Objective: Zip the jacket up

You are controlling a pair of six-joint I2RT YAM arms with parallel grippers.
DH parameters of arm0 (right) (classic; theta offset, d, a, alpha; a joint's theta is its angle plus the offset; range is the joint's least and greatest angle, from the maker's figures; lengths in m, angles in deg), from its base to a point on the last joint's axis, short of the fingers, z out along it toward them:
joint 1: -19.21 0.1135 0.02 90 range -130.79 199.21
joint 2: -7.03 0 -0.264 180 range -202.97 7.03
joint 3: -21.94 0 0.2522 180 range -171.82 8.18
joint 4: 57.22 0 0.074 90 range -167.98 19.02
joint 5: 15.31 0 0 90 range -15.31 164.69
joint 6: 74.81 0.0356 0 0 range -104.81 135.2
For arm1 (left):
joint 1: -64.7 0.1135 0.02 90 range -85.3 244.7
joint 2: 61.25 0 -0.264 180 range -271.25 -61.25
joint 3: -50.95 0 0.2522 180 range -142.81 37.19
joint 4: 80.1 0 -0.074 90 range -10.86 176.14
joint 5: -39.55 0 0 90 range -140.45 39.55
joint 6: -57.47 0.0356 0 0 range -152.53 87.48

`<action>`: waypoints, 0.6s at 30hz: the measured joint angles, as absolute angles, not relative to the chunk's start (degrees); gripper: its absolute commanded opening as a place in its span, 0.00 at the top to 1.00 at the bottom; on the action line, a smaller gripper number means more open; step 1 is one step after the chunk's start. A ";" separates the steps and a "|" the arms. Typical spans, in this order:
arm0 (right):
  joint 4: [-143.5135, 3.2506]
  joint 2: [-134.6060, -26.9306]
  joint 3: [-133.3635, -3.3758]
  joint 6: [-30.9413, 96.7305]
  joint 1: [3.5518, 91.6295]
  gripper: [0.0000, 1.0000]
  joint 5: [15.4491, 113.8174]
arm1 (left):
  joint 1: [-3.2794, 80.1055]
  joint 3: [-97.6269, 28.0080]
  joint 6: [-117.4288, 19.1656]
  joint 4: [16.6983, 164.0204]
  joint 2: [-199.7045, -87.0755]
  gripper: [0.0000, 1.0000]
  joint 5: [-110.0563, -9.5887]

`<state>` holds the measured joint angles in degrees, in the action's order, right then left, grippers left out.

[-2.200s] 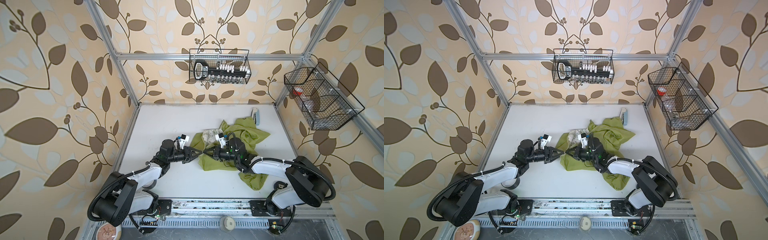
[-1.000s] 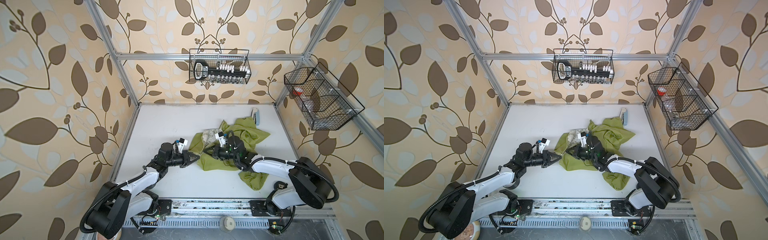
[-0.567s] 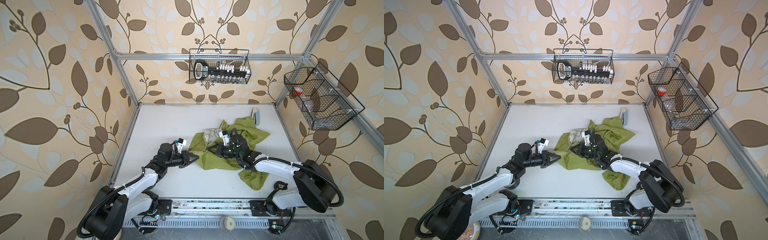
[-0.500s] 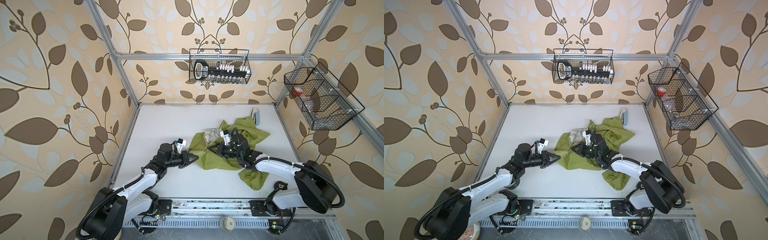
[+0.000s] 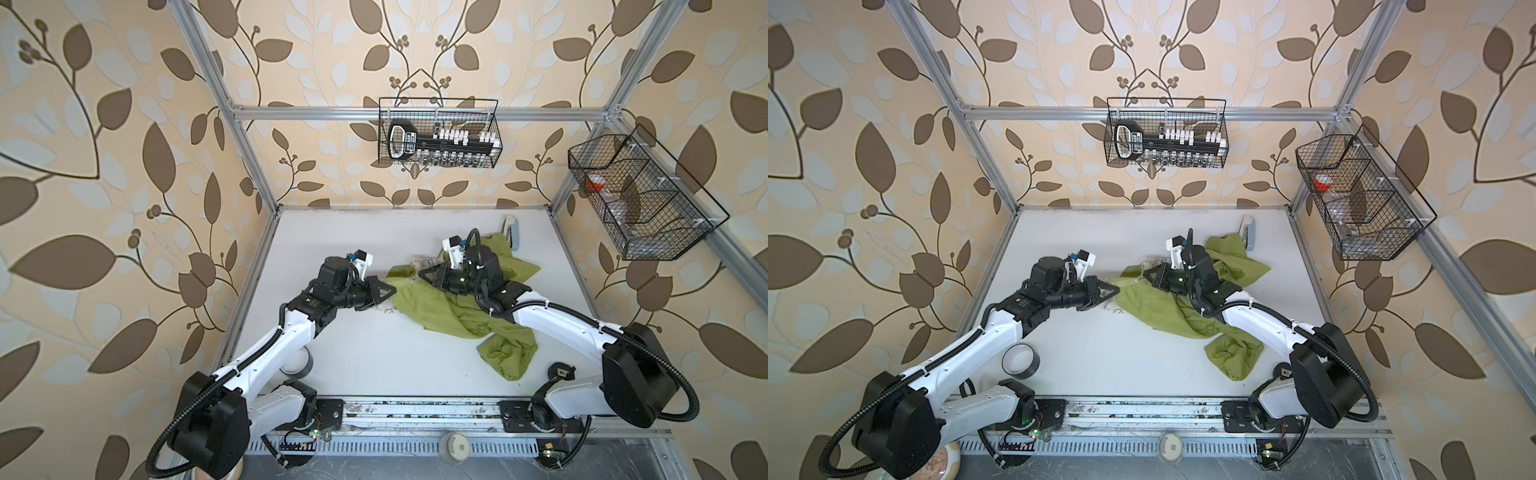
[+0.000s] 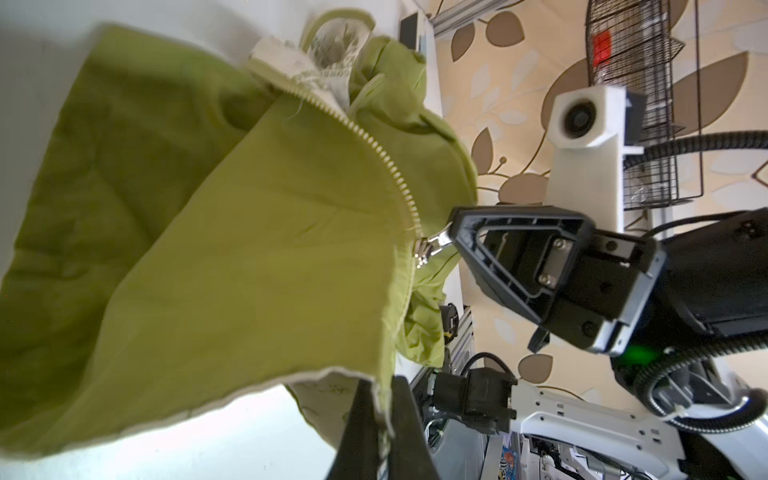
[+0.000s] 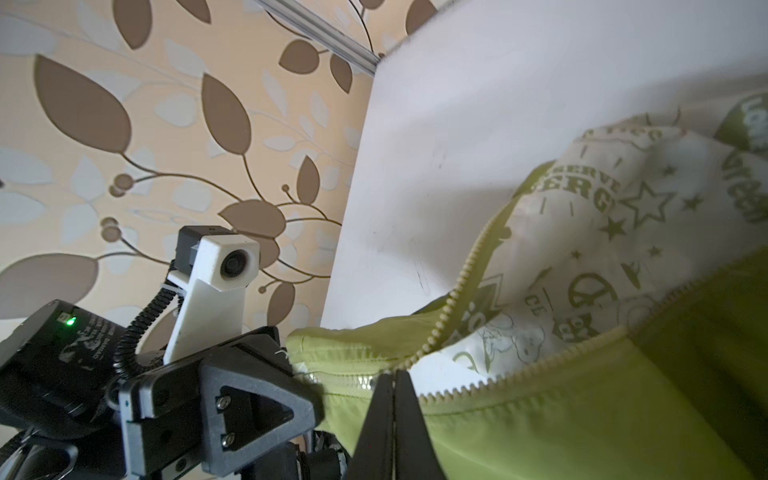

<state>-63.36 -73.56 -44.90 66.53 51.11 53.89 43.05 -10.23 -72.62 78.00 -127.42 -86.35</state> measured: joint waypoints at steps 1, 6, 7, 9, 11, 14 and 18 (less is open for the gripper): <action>-64.59 -73.56 -47.02 66.00 50.26 1.00 53.91 | 43.03 -14.64 -70.98 75.40 -129.32 1.00 -85.85; -68.87 -74.11 -58.10 63.88 44.57 1.00 53.87 | 43.03 -39.23 -63.40 64.75 -142.83 1.00 -84.47; -69.44 -74.42 -60.59 63.64 43.35 1.00 53.85 | 43.05 -45.72 -61.96 62.79 -146.85 1.00 -84.58; -70.23 -74.88 -64.98 63.33 41.10 1.00 53.80 | 43.05 -58.07 -59.70 58.70 -154.35 1.00 -85.00; -70.77 -74.96 -68.61 63.18 39.00 1.00 53.65 | 43.03 -73.77 -57.78 54.20 -162.94 1.00 -85.96; -70.73 -74.96 -72.74 63.18 36.64 1.00 53.12 | 42.99 -96.65 -55.79 46.98 -173.36 1.00 -87.16; -68.13 -74.85 -74.88 63.77 34.76 1.00 51.48 | 43.53 -111.34 -55.16 42.61 -177.38 1.00 -89.43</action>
<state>-68.13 -74.85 -74.88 63.77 34.76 51.48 43.53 -111.34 -55.16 42.61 -177.38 -89.43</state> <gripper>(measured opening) 0.050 0.050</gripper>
